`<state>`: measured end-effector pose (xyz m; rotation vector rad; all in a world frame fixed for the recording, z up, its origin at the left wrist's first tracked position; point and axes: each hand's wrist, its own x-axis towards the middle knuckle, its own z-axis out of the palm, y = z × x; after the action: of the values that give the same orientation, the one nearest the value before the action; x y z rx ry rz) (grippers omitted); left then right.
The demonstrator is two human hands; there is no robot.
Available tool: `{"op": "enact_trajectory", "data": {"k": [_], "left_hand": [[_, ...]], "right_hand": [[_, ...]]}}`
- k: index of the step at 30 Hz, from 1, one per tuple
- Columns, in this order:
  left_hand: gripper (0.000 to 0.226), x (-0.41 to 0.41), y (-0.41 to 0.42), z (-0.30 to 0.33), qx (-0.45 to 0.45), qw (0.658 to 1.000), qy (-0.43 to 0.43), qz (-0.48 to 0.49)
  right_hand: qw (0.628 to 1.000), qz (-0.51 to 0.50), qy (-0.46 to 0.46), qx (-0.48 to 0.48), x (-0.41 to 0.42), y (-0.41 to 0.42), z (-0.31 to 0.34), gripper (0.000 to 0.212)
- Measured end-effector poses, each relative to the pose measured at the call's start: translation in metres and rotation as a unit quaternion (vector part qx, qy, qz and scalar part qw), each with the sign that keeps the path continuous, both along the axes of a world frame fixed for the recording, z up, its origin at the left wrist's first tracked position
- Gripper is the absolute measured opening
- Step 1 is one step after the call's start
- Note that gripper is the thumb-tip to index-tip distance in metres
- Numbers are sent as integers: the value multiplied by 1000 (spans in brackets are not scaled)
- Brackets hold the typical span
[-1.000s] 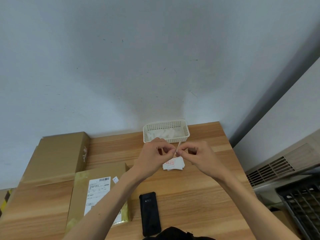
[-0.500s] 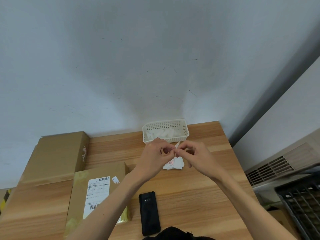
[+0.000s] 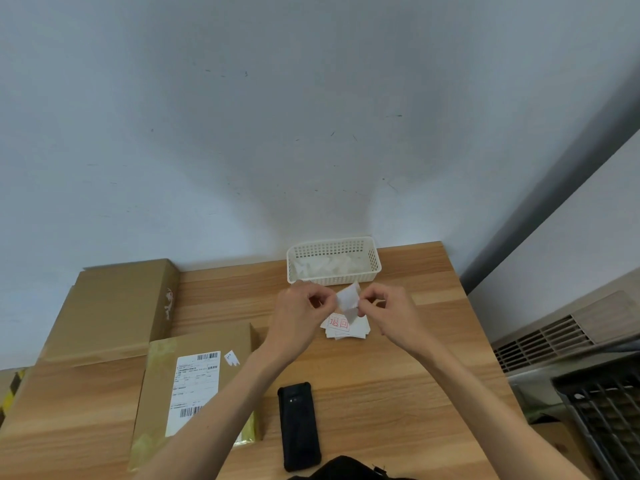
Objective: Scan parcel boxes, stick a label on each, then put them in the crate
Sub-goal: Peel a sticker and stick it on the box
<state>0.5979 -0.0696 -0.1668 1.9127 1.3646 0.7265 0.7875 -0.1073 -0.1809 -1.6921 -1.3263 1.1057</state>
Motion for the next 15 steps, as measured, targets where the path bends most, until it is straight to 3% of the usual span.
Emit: {"op": "enact_trajectory", "data": {"k": [7, 15], "left_hand": [[18, -34, 28, -16, -102, 983, -45, 143], [10, -61, 52, -22, -103, 957, -59, 263]], "right_hand": [[999, -40, 4, -31, 15, 5, -22, 19], [995, -87, -6, -55, 36, 21, -44, 20]]}}
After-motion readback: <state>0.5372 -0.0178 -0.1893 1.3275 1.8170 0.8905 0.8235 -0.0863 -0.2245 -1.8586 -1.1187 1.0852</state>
